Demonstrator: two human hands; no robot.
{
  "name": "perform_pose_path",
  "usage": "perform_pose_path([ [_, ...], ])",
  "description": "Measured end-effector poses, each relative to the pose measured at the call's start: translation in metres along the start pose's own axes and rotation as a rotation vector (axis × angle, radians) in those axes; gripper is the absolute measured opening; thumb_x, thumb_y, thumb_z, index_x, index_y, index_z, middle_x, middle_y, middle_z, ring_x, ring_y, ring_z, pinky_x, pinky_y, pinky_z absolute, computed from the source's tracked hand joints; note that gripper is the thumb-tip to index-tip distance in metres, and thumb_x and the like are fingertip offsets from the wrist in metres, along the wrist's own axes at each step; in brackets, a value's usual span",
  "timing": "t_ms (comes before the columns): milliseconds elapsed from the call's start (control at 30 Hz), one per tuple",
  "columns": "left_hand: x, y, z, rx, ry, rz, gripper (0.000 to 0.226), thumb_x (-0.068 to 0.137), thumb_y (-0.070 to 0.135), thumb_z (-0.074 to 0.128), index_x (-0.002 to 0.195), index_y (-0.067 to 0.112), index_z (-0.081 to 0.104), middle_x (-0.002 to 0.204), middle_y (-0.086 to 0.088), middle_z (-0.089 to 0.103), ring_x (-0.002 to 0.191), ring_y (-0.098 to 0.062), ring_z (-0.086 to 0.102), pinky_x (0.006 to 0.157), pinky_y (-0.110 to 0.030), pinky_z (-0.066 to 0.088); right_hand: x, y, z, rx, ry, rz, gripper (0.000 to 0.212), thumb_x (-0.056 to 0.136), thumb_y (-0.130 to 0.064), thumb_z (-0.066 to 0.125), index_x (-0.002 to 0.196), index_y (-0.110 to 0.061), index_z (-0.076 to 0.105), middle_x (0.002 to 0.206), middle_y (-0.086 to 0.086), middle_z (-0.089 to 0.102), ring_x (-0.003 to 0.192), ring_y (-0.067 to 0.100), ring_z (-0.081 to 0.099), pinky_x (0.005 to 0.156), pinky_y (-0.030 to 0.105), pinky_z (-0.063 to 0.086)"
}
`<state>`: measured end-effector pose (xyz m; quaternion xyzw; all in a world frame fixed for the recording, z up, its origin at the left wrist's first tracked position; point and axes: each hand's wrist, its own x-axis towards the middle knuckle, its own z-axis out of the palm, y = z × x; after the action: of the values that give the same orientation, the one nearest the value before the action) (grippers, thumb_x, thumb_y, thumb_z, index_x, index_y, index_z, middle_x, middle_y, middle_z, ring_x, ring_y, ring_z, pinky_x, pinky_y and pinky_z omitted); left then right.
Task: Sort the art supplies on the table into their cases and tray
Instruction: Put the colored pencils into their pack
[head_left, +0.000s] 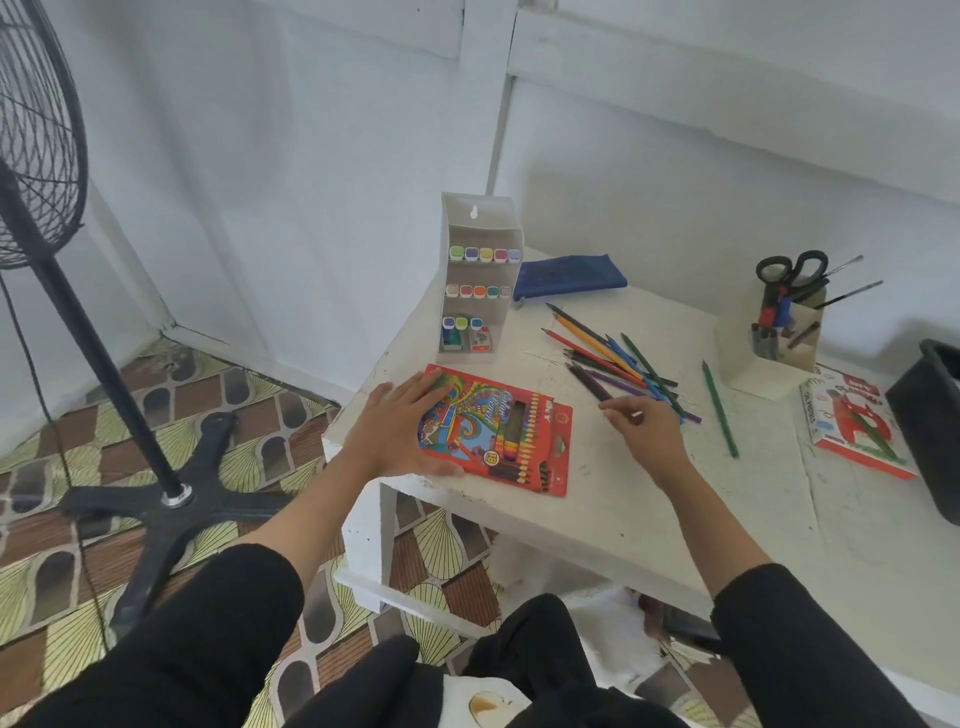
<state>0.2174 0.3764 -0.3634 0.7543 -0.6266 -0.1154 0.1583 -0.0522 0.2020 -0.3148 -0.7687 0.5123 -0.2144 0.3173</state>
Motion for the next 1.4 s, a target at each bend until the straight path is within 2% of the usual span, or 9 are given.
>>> perform_pose_path([
  [333,-0.002,0.002,-0.001,-0.01,-0.009,-0.002,0.128,0.044,0.103,0.019,0.15,0.032,0.017,0.16,0.008,0.008,0.147,-0.016,0.009,0.117,-0.046,0.001,0.048,-0.01,0.008,-0.36,-0.117,-0.049,0.018,0.089,-0.014,0.062,0.106,-0.011,0.062,0.1,0.007,0.063,0.083,0.016,0.055,0.072,0.027,0.043],
  [533,-0.003,0.003,-0.003,-0.002,-0.007,-0.005,0.13,0.042,0.104,0.015,0.15,0.032,0.019,0.16,0.008,0.009,0.147,-0.015,0.009,0.117,-0.042,-0.002,0.045,-0.012,0.016,-0.41,-0.114,-0.005,0.007,0.088,-0.018,0.062,0.093,-0.013,0.06,0.091,0.004,0.062,0.079,0.018,0.059,0.07,0.032,0.052],
  [700,-0.001,0.001,-0.002,-0.013,-0.004,-0.006,0.128,0.043,0.103,0.019,0.15,0.033,0.019,0.16,0.009,0.009,0.147,-0.014,0.008,0.117,-0.043,-0.002,0.037,-0.022,0.012,-0.145,0.025,0.021,0.01,0.087,-0.021,0.064,0.093,-0.013,0.062,0.088,0.0,0.063,0.081,0.014,0.058,0.073,0.028,0.046],
  [867,0.0,-0.001,0.0,-0.018,0.006,-0.001,0.125,0.045,0.103,0.022,0.149,0.034,0.021,0.159,0.01,0.011,0.147,-0.013,0.009,0.117,-0.044,0.0,0.015,-0.022,0.005,0.505,0.071,0.274,0.025,0.091,-0.007,0.056,0.116,-0.009,0.054,0.078,0.006,0.062,0.063,0.015,0.052,0.057,0.026,0.044],
  [1000,0.0,-0.002,0.001,-0.01,0.014,0.003,0.125,0.045,0.102,0.023,0.149,0.033,0.021,0.159,0.01,0.011,0.147,-0.014,0.009,0.117,-0.045,0.001,-0.007,-0.007,0.011,0.666,0.123,0.349,0.041,0.09,0.001,0.055,0.125,-0.017,0.043,0.08,0.012,0.063,0.06,0.016,0.053,0.055,0.025,0.046],
  [1100,0.0,-0.001,0.0,-0.015,0.014,0.001,0.125,0.045,0.102,0.024,0.149,0.033,0.022,0.159,0.01,0.012,0.147,-0.014,0.01,0.117,-0.045,0.001,-0.019,-0.003,0.013,0.768,0.239,0.369,0.05,0.09,0.003,0.054,0.129,-0.022,0.036,0.082,0.013,0.063,0.058,0.016,0.057,0.053,0.022,0.05],
  [1233,0.0,-0.001,0.0,-0.022,0.023,0.004,0.124,0.046,0.102,0.025,0.149,0.033,0.023,0.159,0.009,0.014,0.147,-0.015,0.011,0.117,-0.045,0.002,-0.03,0.004,0.02,0.881,0.43,0.431,0.047,0.091,0.0,0.054,0.128,-0.019,0.032,0.089,0.013,0.063,0.052,0.014,0.064,0.054,0.022,0.055],
  [1300,0.0,-0.001,0.0,-0.014,0.021,0.002,0.125,0.045,0.102,0.025,0.149,0.032,0.023,0.159,0.009,0.013,0.146,-0.015,0.011,0.117,-0.044,0.002,-0.033,0.004,0.023,0.939,0.462,0.468,0.043,0.092,-0.003,0.052,0.127,-0.02,0.031,0.094,0.016,0.063,0.056,0.019,0.066,0.055,0.025,0.057],
  [1400,0.001,-0.002,0.002,-0.009,0.025,-0.002,0.125,0.046,0.102,0.024,0.149,0.032,0.023,0.159,0.01,0.013,0.146,-0.015,0.012,0.117,-0.045,0.003,-0.035,0.0,0.025,0.972,0.463,0.495,0.03,0.097,-0.007,0.045,0.122,-0.017,0.033,0.085,0.014,0.063,0.053,0.017,0.066,0.053,0.024,0.057],
])
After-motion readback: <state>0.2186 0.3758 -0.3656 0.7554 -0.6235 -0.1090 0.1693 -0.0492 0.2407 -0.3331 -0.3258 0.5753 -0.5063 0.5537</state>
